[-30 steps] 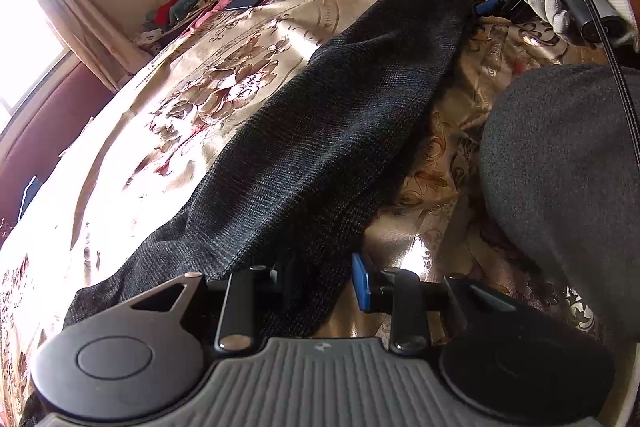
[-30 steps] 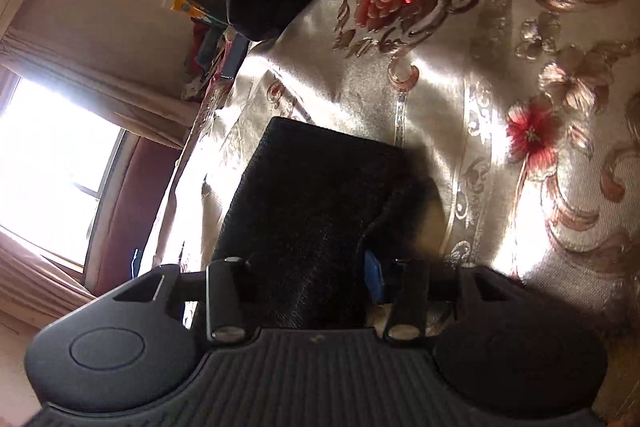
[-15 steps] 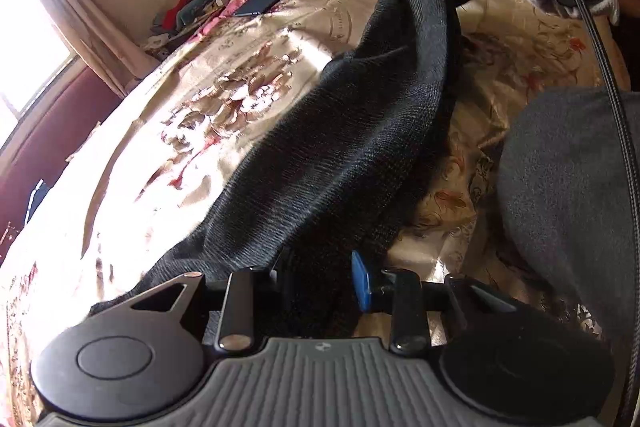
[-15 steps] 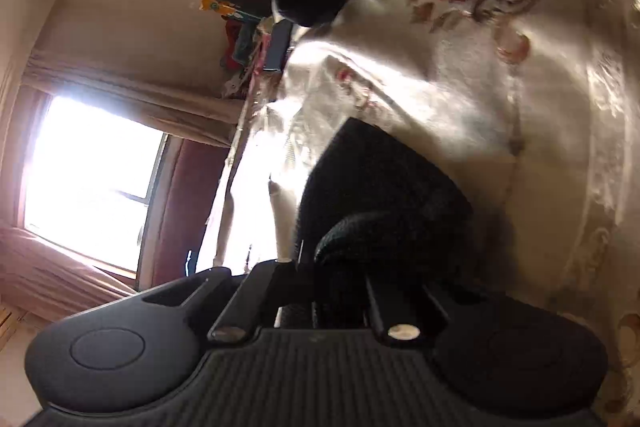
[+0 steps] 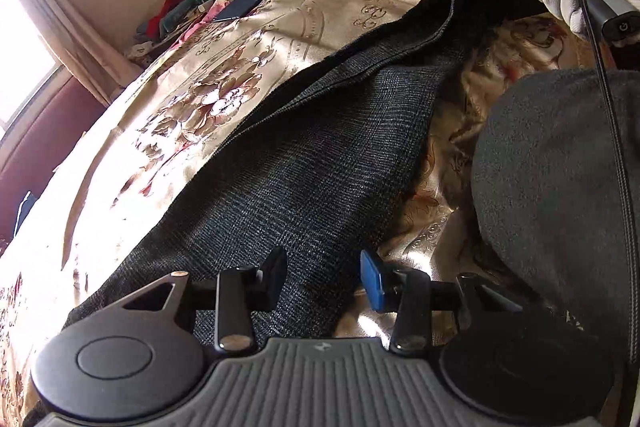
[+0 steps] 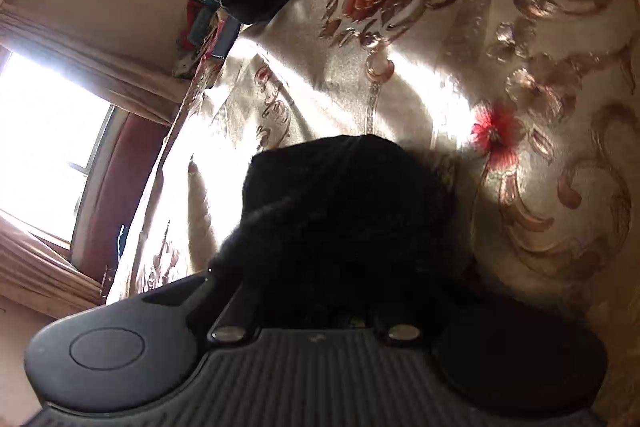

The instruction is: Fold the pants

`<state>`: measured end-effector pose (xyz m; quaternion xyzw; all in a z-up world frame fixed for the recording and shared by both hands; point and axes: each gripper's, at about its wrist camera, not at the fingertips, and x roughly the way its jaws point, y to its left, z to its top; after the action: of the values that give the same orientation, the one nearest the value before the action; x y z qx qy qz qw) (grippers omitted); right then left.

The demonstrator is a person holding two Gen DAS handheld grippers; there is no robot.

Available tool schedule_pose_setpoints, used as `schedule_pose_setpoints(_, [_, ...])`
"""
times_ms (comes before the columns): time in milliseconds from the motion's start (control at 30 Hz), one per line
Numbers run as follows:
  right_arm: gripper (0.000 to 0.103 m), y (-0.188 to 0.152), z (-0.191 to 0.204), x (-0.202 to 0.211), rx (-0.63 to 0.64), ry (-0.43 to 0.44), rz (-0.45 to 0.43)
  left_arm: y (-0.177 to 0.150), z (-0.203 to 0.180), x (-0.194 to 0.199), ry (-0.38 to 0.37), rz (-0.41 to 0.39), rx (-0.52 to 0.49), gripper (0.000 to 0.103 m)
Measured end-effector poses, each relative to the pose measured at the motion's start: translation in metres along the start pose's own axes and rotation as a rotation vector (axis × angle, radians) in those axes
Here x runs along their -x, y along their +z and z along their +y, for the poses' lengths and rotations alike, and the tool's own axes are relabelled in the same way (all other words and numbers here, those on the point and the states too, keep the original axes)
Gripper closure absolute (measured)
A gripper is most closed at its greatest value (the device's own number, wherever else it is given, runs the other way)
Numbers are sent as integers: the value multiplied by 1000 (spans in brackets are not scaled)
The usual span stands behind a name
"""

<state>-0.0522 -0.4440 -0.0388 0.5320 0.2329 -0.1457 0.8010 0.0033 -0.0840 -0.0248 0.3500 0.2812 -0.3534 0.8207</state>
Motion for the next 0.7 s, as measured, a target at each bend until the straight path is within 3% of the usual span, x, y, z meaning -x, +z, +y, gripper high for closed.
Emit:
schedule_pose_setpoints(200, [91, 15, 27, -15, 132, -43, 8, 7, 7, -2, -9, -19, -1, 48])
schedule_pose_setpoints(400, [85, 24, 25, -22, 123, -110, -6, 8, 16, -6, -33, -17, 65, 43])
schedule_pose_setpoints(500, [82, 21, 22, -18, 120, -85, -9, 8, 23, -6, -55, -10, 117, 43])
schedule_pose_setpoints(633, [63, 17, 17, -16, 110, -18, -13, 10, 23, -3, -26, -8, 90, 41])
schedule_pose_setpoints(700, [61, 15, 18, -18, 120, -1, -6, 12, 24, 0, -2, -7, 80, 41])
